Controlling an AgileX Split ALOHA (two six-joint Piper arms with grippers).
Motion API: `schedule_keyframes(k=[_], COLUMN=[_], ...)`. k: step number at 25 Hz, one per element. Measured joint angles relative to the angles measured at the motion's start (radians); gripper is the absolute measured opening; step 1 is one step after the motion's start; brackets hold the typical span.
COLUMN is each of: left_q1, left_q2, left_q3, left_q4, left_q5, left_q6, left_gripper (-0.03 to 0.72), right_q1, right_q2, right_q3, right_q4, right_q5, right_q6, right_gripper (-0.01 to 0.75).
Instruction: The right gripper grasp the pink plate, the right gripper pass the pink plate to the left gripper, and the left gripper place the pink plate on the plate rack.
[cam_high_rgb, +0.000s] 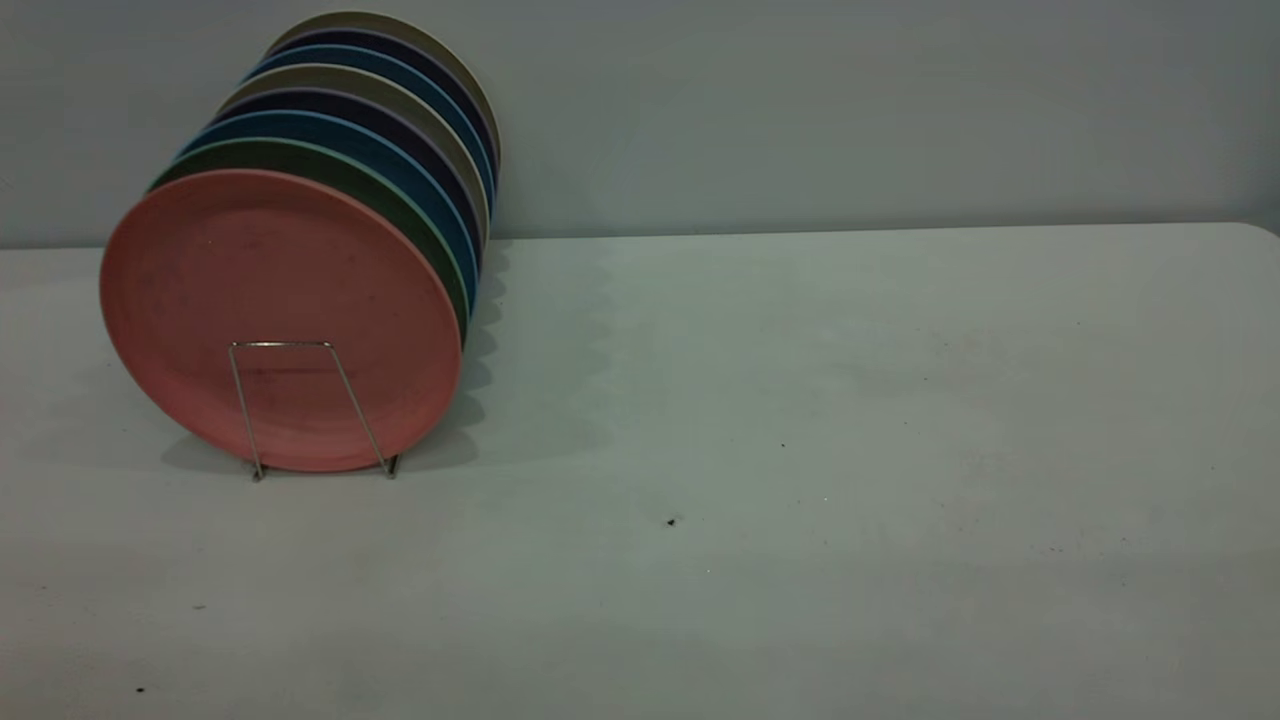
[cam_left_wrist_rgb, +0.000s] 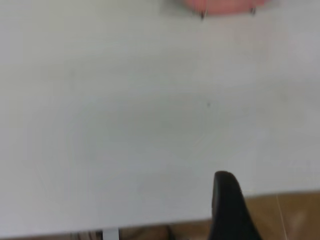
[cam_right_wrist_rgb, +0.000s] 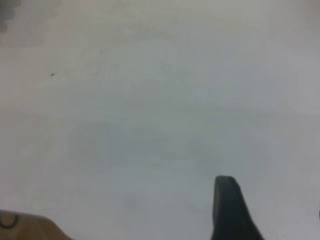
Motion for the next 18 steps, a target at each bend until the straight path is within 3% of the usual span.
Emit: schedule_keyframes(k=[18], left_q1=[0.023], left_q2=[-0.075], left_q3=[-0.001], left_q4=[-0.012], left_q5=[0.024], left_q6=[0.0], left_gripper=[0.472], right_q1=[0.0], right_q2=[0.0], right_q3=[0.0], right_q4=[0.0], right_q5=[0.0], right_q6=[0.0], right_gripper=[0.44])
